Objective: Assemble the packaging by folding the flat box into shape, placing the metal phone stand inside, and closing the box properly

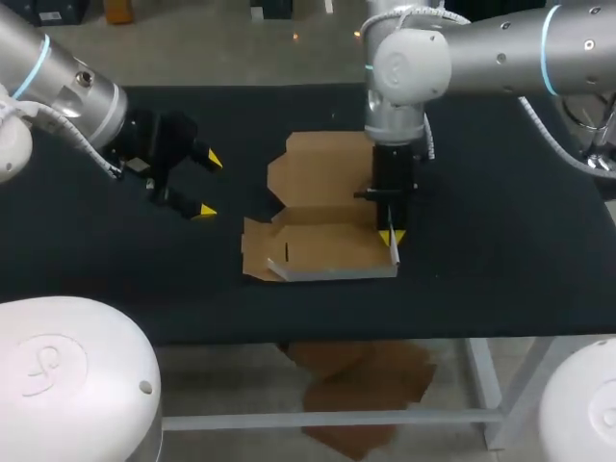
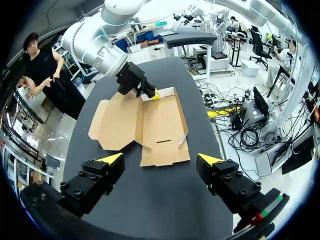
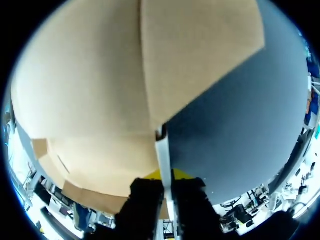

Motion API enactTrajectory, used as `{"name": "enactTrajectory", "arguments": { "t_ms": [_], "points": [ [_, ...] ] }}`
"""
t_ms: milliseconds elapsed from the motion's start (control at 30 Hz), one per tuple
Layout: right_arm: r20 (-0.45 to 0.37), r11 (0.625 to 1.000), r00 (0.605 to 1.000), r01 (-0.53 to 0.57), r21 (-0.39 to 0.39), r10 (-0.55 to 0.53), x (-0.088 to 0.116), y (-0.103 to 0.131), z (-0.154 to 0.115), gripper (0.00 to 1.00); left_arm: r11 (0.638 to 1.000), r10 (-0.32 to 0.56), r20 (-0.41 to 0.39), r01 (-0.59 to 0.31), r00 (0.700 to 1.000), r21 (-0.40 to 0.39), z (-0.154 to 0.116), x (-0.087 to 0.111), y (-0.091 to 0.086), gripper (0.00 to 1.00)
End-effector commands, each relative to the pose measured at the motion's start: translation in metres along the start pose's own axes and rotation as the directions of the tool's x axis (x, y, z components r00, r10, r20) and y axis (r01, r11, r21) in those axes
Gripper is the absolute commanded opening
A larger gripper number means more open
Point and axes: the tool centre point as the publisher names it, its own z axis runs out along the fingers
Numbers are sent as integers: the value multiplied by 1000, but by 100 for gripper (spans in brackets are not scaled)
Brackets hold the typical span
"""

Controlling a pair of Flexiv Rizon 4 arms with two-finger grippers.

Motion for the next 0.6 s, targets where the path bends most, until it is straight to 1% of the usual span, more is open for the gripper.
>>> {"name": "enactTrajectory", "arguments": {
  "t_ms": [33, 67, 167, 267, 367, 467, 600],
  "points": [
    [-1, 996, 1000, -14, -90, 14, -2, -8, 1, 13, 1000, -1, -3, 1, 1000, -4, -1, 0, -1, 100],
    [1, 994, 1000, -27, -104, 27, -2, -8, 1, 13, 1000, -1, -3, 1, 1000, -4, -1, 0, -1, 100],
    [5, 992, 999, -35, -119, 36, -1, -7, 1, 16, 1000, -1, -3, 1, 1000, -4, -1, 0, -1, 100],
    [4, 991, 999, -41, -129, 42, 0, -5, 3, 15, 1000, -1, -3, 1, 1000, -4, -1, 0, -1, 100],
    [7, 989, 999, -48, -142, 50, 2, -3, 4, 17, 1000, -1, -3, 1, 1000, -4, -1, 0, -1, 100],
    [8, 985, 998, -62, -158, 64, 3, -2, 4, 16, 1000, -1, -3, 1, 1000, -4, -1, 0, -1, 100],
    [-6, 976, 997, -81, -203, 81, 3, -2, 4, 15, 1000, -1, -3, 1, 1000, -4, -1, 0, -1, 100]
  ]
}}
